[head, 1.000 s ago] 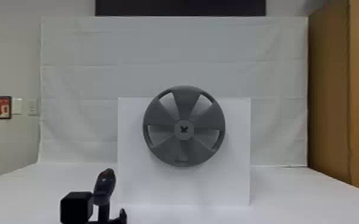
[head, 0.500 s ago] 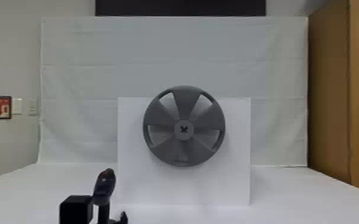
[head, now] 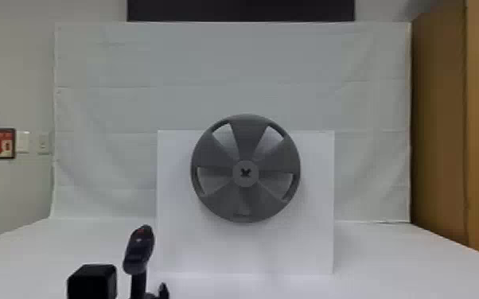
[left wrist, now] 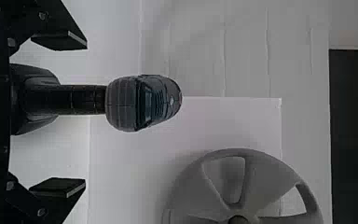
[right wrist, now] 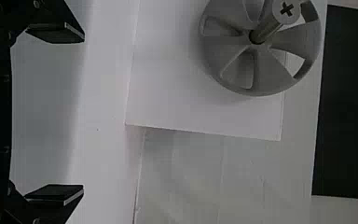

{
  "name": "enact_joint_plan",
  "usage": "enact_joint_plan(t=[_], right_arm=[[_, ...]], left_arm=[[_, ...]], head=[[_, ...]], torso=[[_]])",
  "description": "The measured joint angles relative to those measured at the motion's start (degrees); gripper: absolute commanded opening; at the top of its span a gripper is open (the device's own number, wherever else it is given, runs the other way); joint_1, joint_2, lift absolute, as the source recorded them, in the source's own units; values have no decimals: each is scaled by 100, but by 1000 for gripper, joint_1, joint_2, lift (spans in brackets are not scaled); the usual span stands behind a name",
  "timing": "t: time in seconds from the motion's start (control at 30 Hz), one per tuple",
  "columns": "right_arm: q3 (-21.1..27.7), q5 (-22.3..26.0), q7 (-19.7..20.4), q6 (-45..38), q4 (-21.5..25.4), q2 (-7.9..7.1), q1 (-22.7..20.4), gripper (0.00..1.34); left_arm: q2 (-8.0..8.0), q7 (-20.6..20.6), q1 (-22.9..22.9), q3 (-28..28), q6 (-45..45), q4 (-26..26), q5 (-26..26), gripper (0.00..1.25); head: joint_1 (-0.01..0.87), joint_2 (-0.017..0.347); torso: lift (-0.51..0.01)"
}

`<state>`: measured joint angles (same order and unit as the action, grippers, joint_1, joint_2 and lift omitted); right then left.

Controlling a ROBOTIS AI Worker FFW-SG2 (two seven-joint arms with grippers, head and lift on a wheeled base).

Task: Grab the drill and drilling bolt

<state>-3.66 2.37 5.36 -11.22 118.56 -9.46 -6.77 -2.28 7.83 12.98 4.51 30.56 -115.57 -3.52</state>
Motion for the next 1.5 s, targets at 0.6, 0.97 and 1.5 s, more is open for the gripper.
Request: enact_joint_plan(t=[0.6,0.97,1.5], right_arm=[[117,-13,0,58,30,65,-97,1178],[162,-27,0,65,56,101,-150,1178],[259,-57,0,153,100,174,-320,1178]], left_arm=[[-27,0,-682,-88,3,-750,-174,1014],[-35,-150,-1211,-181,-259,-917,-209,1011],[-27,-150,-1811,-174,-677,-932,-104,1011]], head=[[-15,51],[-15,51],[-15,51]], torso=[[-398],[-398],[-398]])
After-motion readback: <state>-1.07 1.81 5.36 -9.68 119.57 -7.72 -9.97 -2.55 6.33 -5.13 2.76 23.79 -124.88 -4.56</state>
